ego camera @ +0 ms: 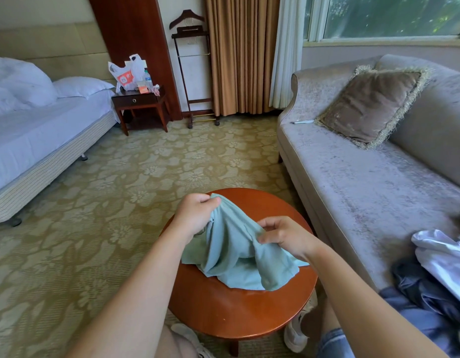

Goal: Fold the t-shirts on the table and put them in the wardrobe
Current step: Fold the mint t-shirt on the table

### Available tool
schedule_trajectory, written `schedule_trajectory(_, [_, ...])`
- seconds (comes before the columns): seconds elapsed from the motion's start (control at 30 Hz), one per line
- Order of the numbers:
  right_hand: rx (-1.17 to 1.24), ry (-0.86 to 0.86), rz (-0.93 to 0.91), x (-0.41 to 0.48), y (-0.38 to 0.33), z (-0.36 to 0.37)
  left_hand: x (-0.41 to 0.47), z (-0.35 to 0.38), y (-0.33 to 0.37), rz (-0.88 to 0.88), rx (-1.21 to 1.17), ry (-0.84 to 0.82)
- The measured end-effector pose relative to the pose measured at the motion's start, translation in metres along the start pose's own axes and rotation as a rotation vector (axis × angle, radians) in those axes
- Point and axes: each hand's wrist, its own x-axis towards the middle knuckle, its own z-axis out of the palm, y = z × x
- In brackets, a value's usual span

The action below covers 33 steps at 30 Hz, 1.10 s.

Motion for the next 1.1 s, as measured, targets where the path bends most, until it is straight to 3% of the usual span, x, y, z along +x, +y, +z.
schedule_trajectory(0.17, [-0.158,0.045,0.073,0.001,0.027,-0.012,0.009,-0.009,-0.008,-0.078,-0.107,0.248])
schedule_trajectory(0.33, [-0.136,0.181,0.079,0.002,0.038,-0.018,0.011,-0.011,-0.011,-0.084,-0.127,0.305])
schedule_trajectory(0.5, [0.17,0.619,-0.057,0.003,0.023,-0.017,0.006,-0.011,-0.005,-0.215,-0.41,0.243])
schedule_trajectory(0.6, [0.14,0.773,-0.119,0.0,0.01,-0.018,0.0,-0.014,-0.002,-0.193,-0.522,0.192])
schedule_trajectory(0.93, [-0.072,0.571,-0.192,0.006,-0.011,0.015,-0.013,-0.007,0.009,-0.006,-0.303,-0.014])
schedule_trajectory(1.1, [-0.141,0.513,-0.025,0.013,-0.006,0.013,-0.011,-0.013,-0.001,-0.004,-0.06,0.007])
